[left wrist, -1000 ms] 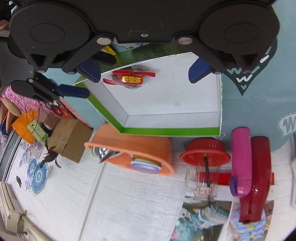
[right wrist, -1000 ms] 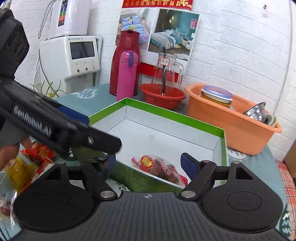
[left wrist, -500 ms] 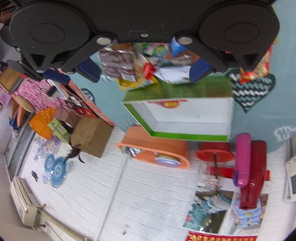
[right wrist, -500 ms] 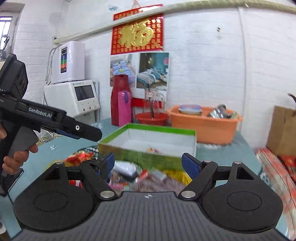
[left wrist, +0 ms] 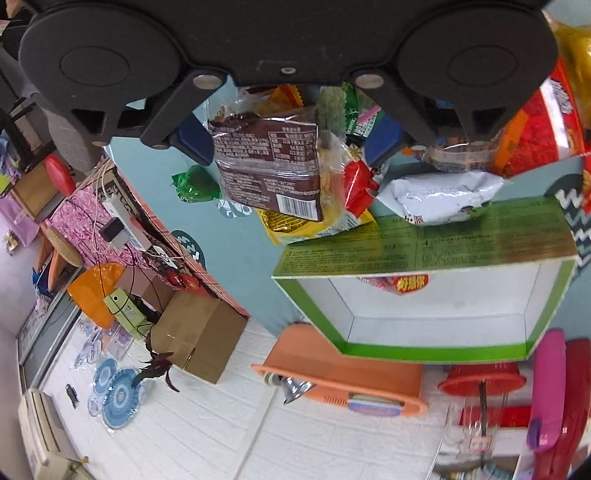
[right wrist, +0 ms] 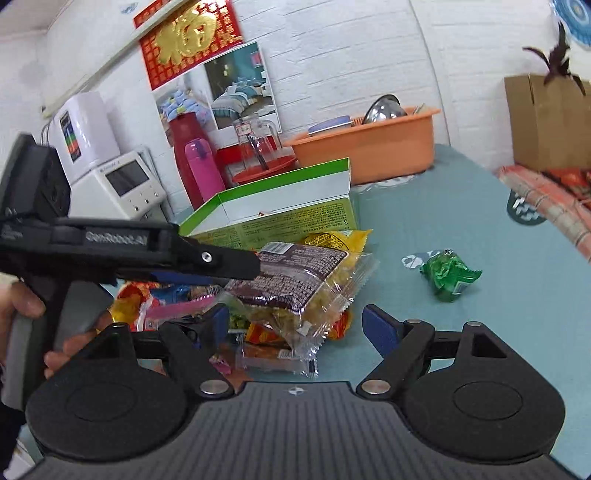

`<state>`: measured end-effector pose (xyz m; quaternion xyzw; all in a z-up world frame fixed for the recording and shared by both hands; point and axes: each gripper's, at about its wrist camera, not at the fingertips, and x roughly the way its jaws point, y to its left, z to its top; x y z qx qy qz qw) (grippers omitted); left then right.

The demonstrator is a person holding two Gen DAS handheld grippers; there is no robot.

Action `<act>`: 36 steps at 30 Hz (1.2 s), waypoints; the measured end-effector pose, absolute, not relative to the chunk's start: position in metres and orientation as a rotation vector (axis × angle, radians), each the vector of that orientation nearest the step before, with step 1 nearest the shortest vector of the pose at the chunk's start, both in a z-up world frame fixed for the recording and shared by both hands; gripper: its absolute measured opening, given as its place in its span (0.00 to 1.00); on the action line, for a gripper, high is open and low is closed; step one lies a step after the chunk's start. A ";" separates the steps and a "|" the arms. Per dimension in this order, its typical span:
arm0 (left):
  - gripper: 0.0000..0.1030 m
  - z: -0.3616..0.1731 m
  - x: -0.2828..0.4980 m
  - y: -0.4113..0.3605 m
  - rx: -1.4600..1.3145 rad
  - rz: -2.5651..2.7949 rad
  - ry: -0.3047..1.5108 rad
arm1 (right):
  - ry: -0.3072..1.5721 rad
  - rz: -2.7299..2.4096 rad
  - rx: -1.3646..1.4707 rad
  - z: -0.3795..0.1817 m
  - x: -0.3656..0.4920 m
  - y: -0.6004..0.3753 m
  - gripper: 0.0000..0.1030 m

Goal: Organize snacks
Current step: 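Grasp the brown-and-yellow snack bag with the left gripper, then lower the brown-and-yellow bag into the green box and open the left gripper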

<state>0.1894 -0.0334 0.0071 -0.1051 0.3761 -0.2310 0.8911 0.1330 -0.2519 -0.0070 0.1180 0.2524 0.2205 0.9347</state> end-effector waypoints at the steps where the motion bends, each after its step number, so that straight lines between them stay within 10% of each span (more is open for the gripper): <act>1: 1.00 0.005 0.192 -0.032 -0.238 -0.488 0.793 | 0.518 0.452 0.258 -0.007 0.136 -0.252 1.00; 9: 0.68 -0.001 0.192 -0.035 -0.232 -0.496 0.814 | 0.579 0.442 0.302 -0.021 0.162 -0.248 0.96; 12: 0.63 0.002 0.186 -0.035 -0.228 -0.511 0.810 | 0.536 0.444 0.245 -0.014 0.150 -0.247 0.58; 14: 0.63 0.003 0.182 -0.038 -0.212 -0.513 0.800 | 0.542 0.447 0.226 -0.009 0.149 -0.247 0.52; 36: 0.58 0.078 0.223 -0.002 -0.282 -0.480 0.574 | 0.310 0.466 0.101 0.068 0.204 -0.218 0.46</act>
